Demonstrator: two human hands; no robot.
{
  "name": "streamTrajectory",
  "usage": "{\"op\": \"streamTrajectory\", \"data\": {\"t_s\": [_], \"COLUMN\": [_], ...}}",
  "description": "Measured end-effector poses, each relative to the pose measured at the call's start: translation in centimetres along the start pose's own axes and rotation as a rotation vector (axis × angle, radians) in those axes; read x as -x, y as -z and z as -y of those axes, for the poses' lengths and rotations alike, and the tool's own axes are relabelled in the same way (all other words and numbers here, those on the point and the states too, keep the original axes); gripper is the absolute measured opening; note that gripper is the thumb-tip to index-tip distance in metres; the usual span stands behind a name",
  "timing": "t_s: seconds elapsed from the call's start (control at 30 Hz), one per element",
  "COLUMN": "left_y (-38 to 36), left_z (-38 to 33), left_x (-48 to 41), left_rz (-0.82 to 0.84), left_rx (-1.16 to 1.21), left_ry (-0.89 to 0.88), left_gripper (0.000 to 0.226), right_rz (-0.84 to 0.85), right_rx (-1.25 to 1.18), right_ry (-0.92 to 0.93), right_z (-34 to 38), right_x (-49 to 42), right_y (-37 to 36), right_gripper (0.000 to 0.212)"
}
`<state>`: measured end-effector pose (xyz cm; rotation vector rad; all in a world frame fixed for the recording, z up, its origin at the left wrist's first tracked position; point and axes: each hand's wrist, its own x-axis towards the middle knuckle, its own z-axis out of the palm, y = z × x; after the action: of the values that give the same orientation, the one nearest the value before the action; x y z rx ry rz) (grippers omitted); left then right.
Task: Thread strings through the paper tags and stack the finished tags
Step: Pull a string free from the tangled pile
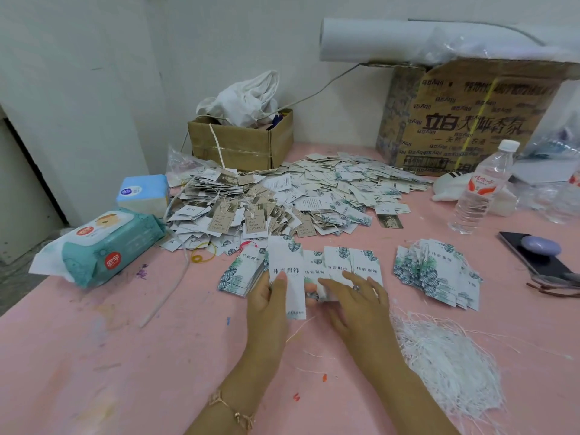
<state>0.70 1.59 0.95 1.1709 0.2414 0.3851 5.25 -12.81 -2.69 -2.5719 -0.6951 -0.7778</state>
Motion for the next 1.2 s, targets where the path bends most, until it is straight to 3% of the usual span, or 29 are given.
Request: {"op": "streamTrajectory", "data": {"t_s": [0.17,0.33,0.47,0.57,0.67,0.77,0.87,0.97,1.2], "left_y": [-0.1,-0.1,-0.2,0.0,-0.2,-0.3,0.1,0.0,0.1], "left_z": [0.6,0.8,0.6,0.8,1.0,1.0,1.3,1.3,1.4], "left_x": [-0.2,-0.3,0.0,0.1,0.1,0.0,0.2,0.3,0.2], "left_rz": [0.003,0.008,0.035,0.106,0.136,0.178,0.23,0.244,0.257], "left_rx": [0.018,0.019,-0.024,-0.068,-0.066,0.017,0.017,0.029,-0.079], "left_ry": [0.074,0.091,0.113,0.16,0.244,0.357,0.364,0.304,0.197], "left_gripper": [0.039,0.024,0.022,0.02,0.021,0.035,0.034,0.021,0.029], "right_rz": [-0.196,-0.209,-0.347,-0.488,-0.594,-0.528,-0.342,-0.229,-0.107], "right_rx": [0.058,0.032,-0.076,-0.176,-0.173,-0.074,-0.063,-0.142,-0.277], "right_ry": [0.069,0.046,-0.16,-0.317,-0.151,0.108,0.236,0.256,0.204], "right_z": [0.0,0.4,0.5,0.7,0.6,1.2,2.0,2.2,1.7], "right_x": [-0.1,0.0,0.2,0.1,0.2,0.5,0.3,-0.1,0.2], "right_y": [0.3,1.1,1.6,2.1,2.6,2.7,2.4,2.4,3.0], "right_gripper": [0.024,0.021,0.026,0.014,0.007,0.011,0.014,0.015,0.027]}}
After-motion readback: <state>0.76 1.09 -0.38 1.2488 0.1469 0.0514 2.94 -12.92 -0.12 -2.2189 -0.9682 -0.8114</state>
